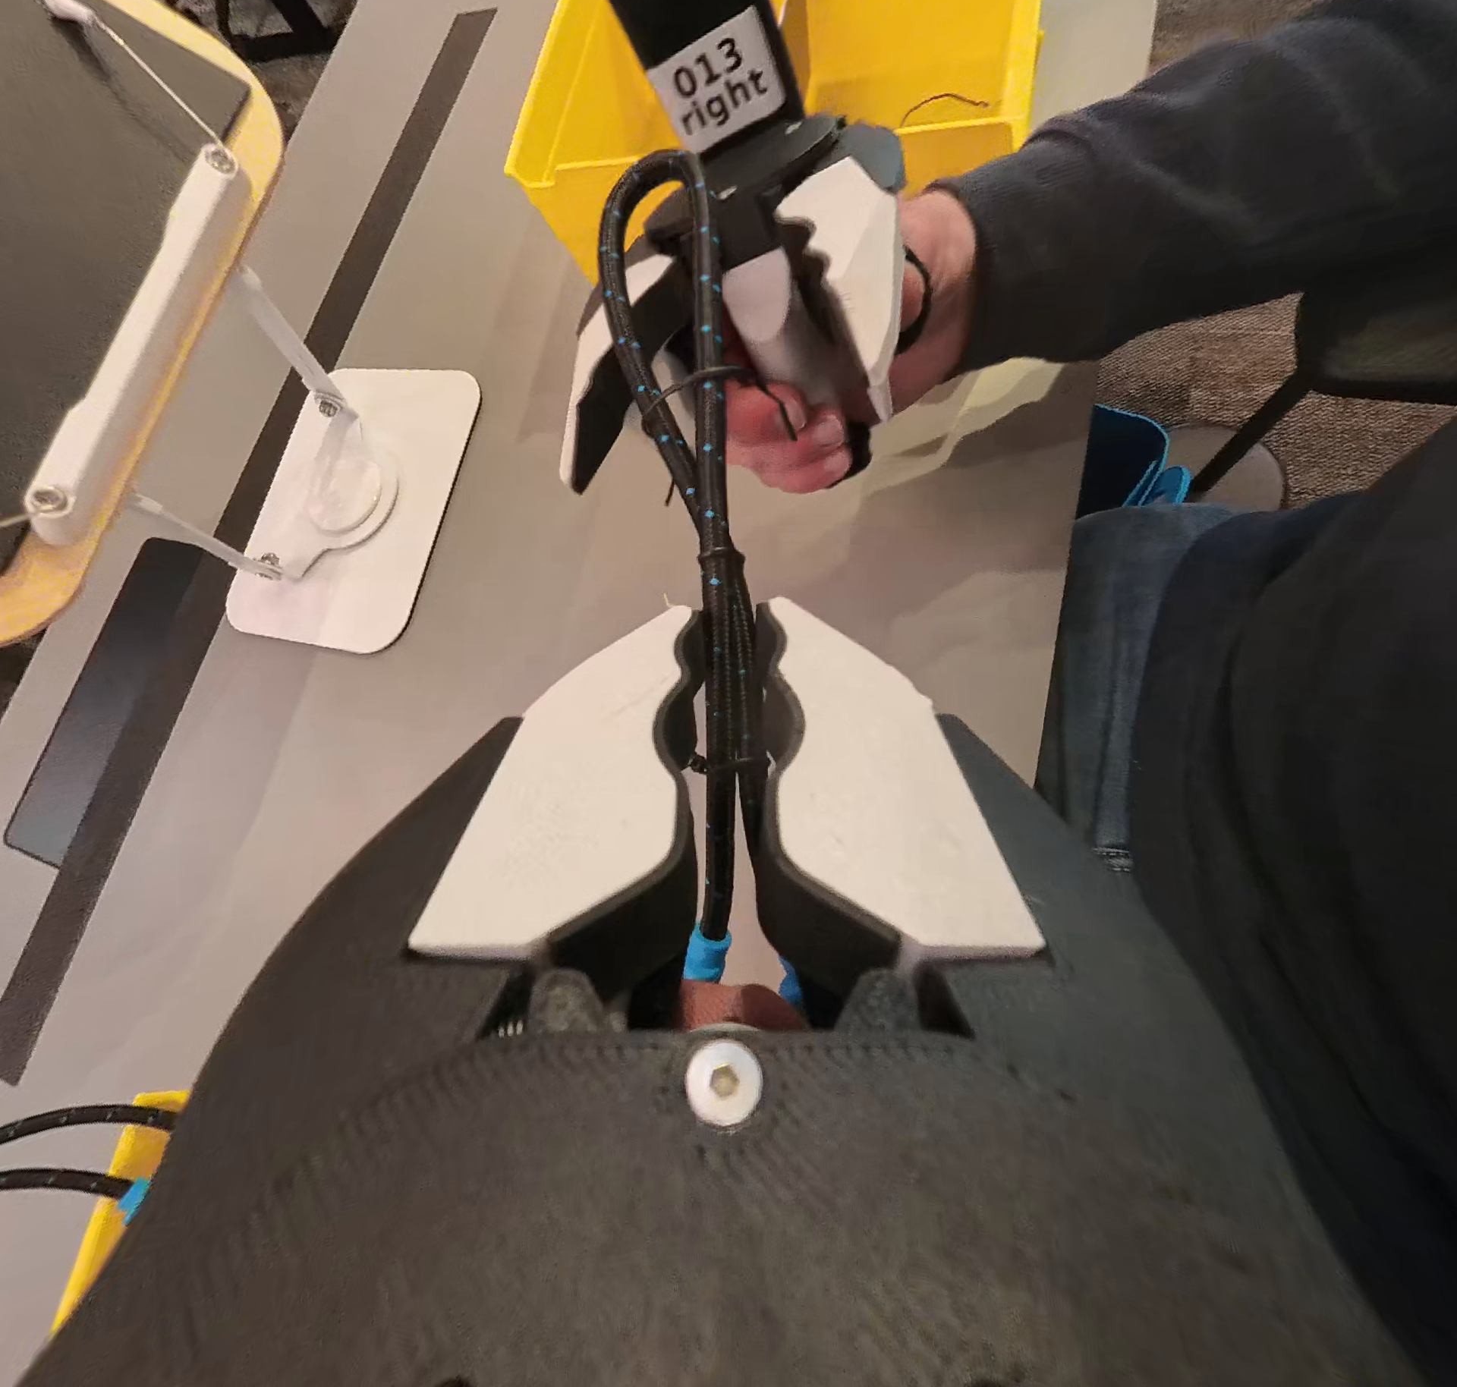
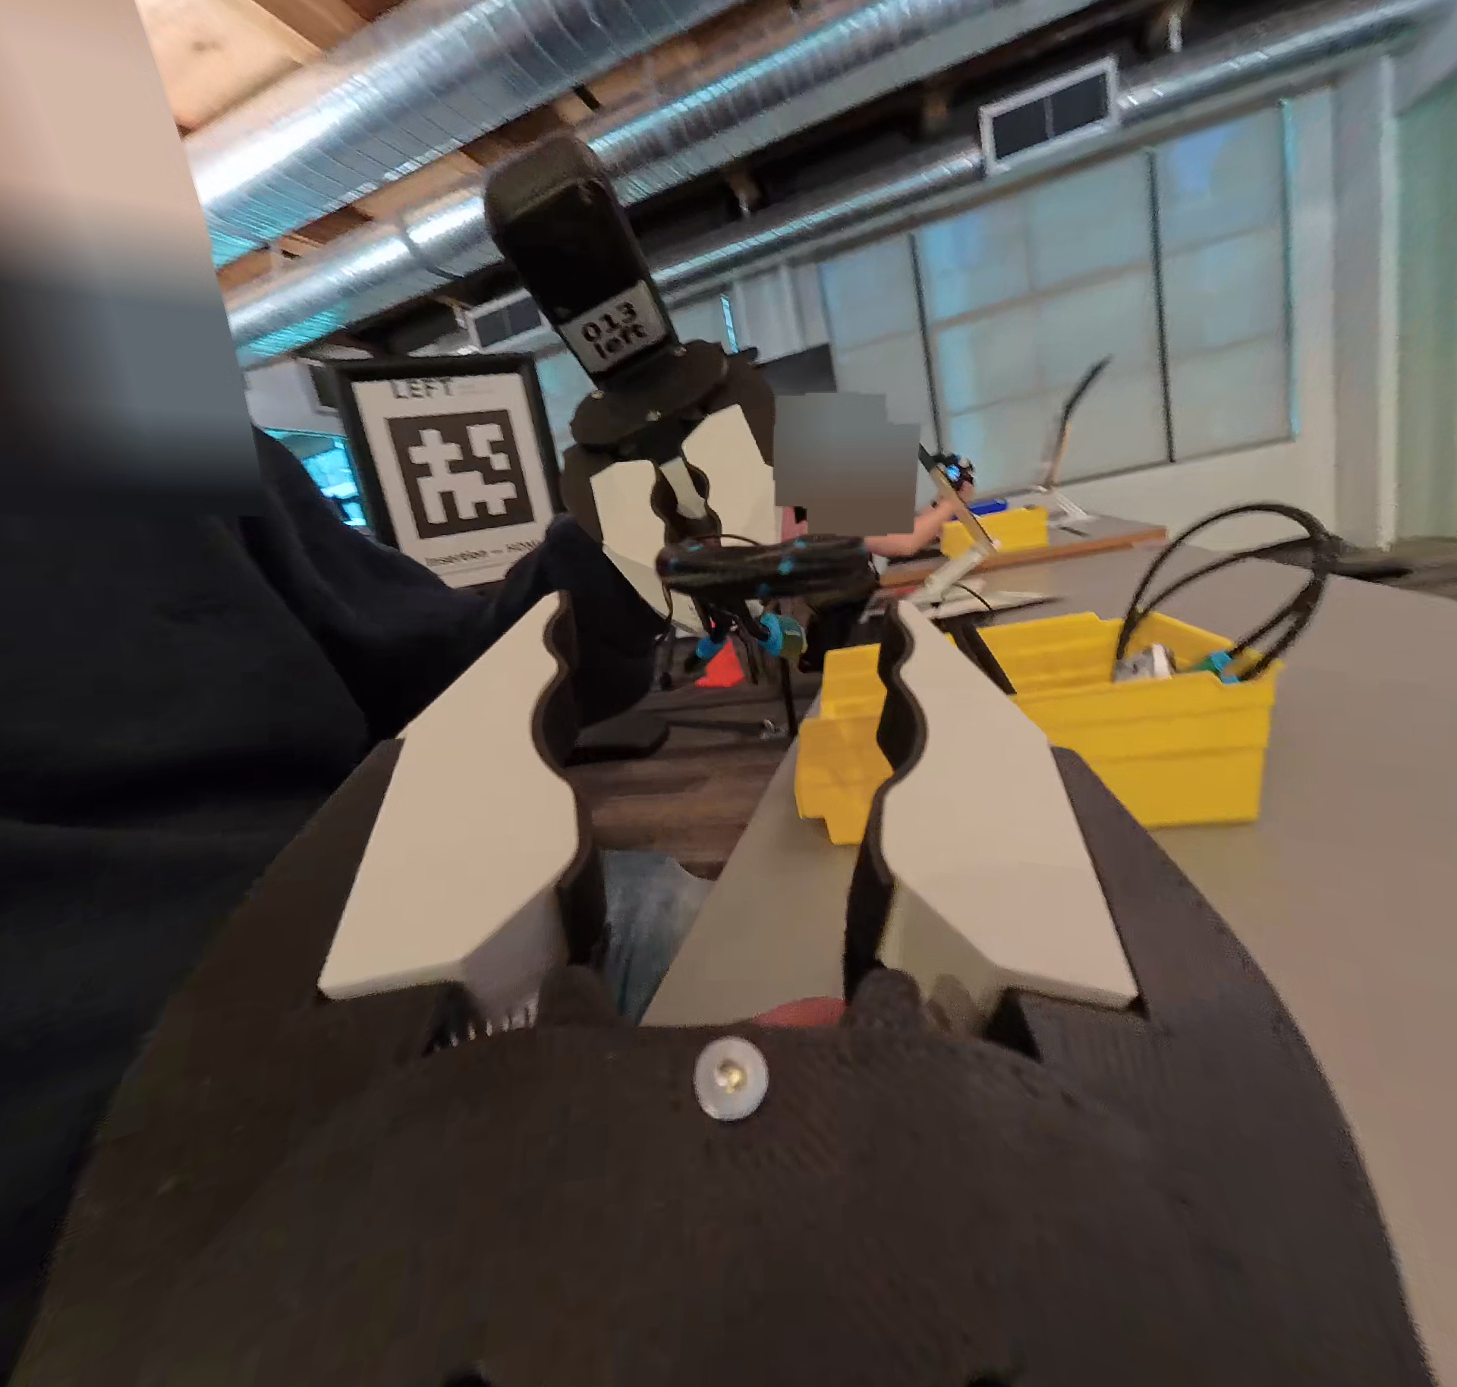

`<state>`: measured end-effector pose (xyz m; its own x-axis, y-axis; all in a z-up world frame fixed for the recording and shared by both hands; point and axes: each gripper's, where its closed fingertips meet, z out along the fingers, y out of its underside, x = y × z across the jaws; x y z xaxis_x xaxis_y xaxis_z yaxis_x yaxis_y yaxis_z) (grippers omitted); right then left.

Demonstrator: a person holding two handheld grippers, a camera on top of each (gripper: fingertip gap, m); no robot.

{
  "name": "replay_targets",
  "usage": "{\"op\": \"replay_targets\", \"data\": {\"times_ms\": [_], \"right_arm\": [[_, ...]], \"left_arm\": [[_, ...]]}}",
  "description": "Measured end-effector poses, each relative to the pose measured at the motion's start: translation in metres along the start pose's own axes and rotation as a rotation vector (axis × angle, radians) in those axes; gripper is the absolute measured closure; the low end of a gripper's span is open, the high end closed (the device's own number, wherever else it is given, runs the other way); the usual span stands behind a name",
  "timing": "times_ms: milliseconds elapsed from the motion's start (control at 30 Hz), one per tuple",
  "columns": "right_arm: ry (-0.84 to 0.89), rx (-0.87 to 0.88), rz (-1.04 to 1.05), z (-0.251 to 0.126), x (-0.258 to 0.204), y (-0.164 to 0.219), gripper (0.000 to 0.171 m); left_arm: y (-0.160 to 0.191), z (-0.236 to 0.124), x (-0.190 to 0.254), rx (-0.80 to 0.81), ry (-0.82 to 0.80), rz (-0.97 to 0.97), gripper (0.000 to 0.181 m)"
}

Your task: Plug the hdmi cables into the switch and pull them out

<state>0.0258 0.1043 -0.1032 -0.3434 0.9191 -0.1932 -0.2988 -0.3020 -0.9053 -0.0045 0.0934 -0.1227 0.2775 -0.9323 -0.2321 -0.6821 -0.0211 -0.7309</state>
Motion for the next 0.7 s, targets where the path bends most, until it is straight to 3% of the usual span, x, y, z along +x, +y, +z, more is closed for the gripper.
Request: {"op": "replay_targets", "data": {"times_ms": [33, 200, 700], "right_arm": [[-0.033, 0.009, -0.002, 0.001, -0.003, -0.001, 0.099], [-0.138, 0.034, -0.026, 0.007, -0.016, -0.007, 0.109], [-0.215, 0.077, -0.033, 0.008, -0.024, -0.013, 0.134]], "left_arm": [[-0.002, -0.001, 0.001, 0.007, 0.007, 0.002, 0.17], [-0.01, -0.004, 0.001, 0.017, 0.025, 0.018, 0.17], [-0.016, -0.006, 0.005, 0.017, 0.038, 0.047, 0.17]]}}
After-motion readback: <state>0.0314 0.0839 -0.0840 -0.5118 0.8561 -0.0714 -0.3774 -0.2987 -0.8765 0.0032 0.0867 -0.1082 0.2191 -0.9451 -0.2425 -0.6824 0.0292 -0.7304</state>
